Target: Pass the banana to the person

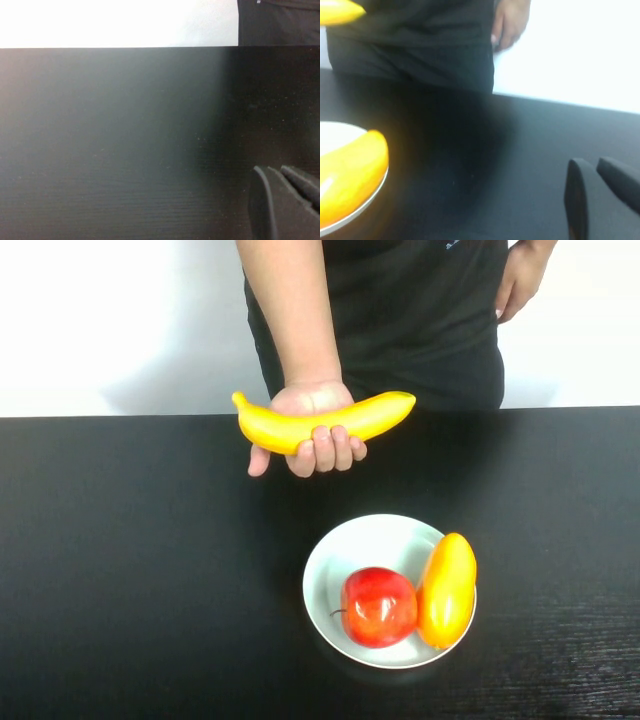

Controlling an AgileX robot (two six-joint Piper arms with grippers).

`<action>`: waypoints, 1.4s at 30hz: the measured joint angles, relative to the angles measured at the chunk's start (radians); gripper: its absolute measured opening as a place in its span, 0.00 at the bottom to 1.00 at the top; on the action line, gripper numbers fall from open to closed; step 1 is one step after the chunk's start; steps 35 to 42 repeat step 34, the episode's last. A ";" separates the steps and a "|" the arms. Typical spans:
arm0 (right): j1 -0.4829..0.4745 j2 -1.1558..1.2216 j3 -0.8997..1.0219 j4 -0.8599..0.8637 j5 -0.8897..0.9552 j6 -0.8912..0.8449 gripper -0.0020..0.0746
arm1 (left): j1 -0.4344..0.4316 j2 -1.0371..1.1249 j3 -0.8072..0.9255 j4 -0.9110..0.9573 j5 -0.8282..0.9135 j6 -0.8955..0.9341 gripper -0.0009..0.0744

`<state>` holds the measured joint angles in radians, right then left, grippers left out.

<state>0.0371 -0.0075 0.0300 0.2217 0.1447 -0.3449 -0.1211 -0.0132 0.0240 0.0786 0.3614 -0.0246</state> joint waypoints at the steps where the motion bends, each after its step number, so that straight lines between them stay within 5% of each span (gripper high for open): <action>1: 0.000 -0.027 0.000 -0.002 0.015 -0.004 0.02 | 0.000 0.000 0.000 0.000 0.000 0.000 0.01; 11: -0.011 -0.025 0.000 -0.042 0.193 0.031 0.01 | 0.000 0.000 0.000 0.001 0.000 0.000 0.01; 42: -0.011 -0.025 0.000 -0.074 0.194 0.031 0.01 | 0.000 0.000 0.000 0.001 0.000 0.000 0.01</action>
